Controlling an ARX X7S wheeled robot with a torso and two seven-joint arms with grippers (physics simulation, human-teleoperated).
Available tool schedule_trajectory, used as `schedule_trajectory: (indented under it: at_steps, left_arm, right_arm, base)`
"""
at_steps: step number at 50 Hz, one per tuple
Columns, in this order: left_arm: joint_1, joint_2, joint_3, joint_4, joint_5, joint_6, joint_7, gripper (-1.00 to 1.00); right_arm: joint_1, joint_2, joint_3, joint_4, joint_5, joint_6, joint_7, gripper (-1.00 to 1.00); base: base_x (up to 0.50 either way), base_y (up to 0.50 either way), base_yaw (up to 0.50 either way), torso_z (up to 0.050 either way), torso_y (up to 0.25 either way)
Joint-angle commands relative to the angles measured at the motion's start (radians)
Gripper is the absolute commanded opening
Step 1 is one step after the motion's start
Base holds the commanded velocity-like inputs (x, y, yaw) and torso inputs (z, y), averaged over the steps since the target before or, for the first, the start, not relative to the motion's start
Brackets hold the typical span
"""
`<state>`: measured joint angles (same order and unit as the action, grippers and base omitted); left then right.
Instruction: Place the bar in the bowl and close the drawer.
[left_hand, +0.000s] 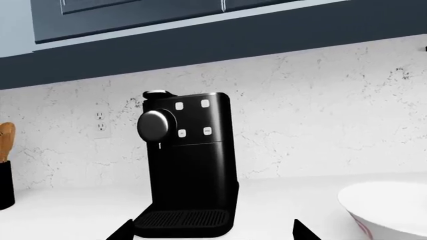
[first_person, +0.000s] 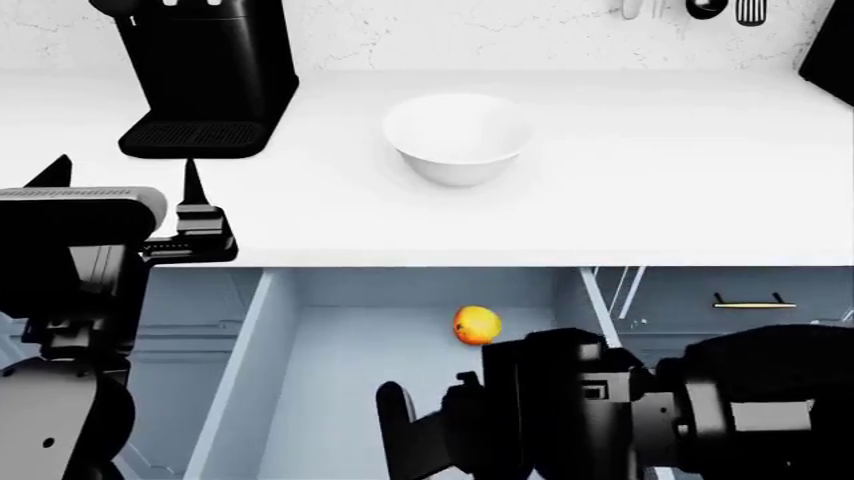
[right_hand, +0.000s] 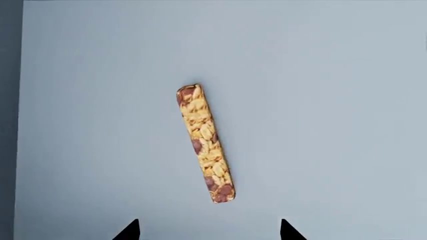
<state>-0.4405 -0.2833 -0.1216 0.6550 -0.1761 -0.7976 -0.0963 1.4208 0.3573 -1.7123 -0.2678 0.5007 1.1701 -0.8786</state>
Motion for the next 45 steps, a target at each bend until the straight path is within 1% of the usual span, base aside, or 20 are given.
schedule_trajectory:
  at_steps: [1,5,10,21,32,39,45]
  left_arm:
    - [0.059,-0.005,0.019,-0.008,0.0,0.0,-0.005,1.0]
    - [0.055,-0.006,0.022,-0.011,-0.001,0.001,-0.006,1.0]
    - [0.05,-0.008,0.032,-0.022,0.002,0.007,-0.007,1.0]
    - [0.062,-0.011,0.03,-0.031,0.0,0.021,-0.01,1.0]
    - [0.073,-0.016,0.027,-0.036,-0.003,0.031,-0.011,1.0]
    - [0.07,-0.014,0.037,-0.049,0.001,0.043,-0.016,1.0]
    - [0.067,-0.017,0.039,-0.052,-0.001,0.043,-0.016,1.0]
  right_arm:
    - [-0.003,-0.008,-0.152,0.081,-0.142,-0.199,0.01,1.0]
    - [-0.006,-0.009,-0.174,0.083,-0.174,-0.246,0.022,1.0]
    - [-0.014,-0.014,-0.2,0.11,-0.227,-0.355,0.034,1.0]
    - [-0.048,-0.023,-0.199,0.148,-0.25,-0.498,0.036,1.0]
    - [-0.091,-0.039,-0.177,0.127,-0.214,-0.491,0.043,1.0]
    - [-0.127,-0.047,-0.133,0.096,-0.158,-0.396,0.078,1.0]
    - [-0.165,-0.069,-0.103,0.113,-0.132,-0.305,0.129,1.0]
  base:
    - [0.0,0.0,0.0,0.0,0.0]
    - [0.0,0.0,0.0,0.0,0.0]
    - [0.0,0.0,0.0,0.0,0.0]
    - [0.0,0.0,0.0,0.0,0.0]
    - [0.0,0.0,0.0,0.0,0.0]
    - [0.0,0.0,0.0,0.0,0.0]
    - [0.0,0.0,0.0,0.0,0.0]
